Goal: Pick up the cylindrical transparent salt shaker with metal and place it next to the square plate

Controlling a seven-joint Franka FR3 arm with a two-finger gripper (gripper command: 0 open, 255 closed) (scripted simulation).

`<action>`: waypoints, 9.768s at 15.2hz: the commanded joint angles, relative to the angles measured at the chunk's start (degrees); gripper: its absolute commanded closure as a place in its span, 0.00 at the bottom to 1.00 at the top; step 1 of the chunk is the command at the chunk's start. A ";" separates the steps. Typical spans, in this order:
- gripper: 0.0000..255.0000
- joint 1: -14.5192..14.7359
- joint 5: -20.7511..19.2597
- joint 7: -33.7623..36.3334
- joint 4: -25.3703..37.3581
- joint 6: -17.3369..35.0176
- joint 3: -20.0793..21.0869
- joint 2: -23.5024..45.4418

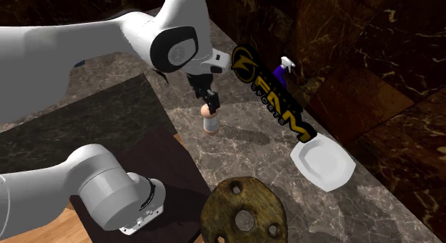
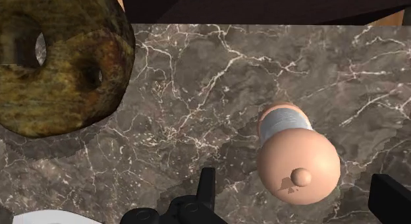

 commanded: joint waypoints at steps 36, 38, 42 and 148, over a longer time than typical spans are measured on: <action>1.00 -0.83 -2.11 5.62 0.72 8.77 2.42 8.92; 1.00 -0.79 -1.96 5.34 1.80 7.14 2.37 8.35; 1.00 -0.74 -1.72 4.82 4.10 3.91 2.29 7.39; 1.00 -33.91 13.53 -61.62 62.74 8.53 -30.67 64.27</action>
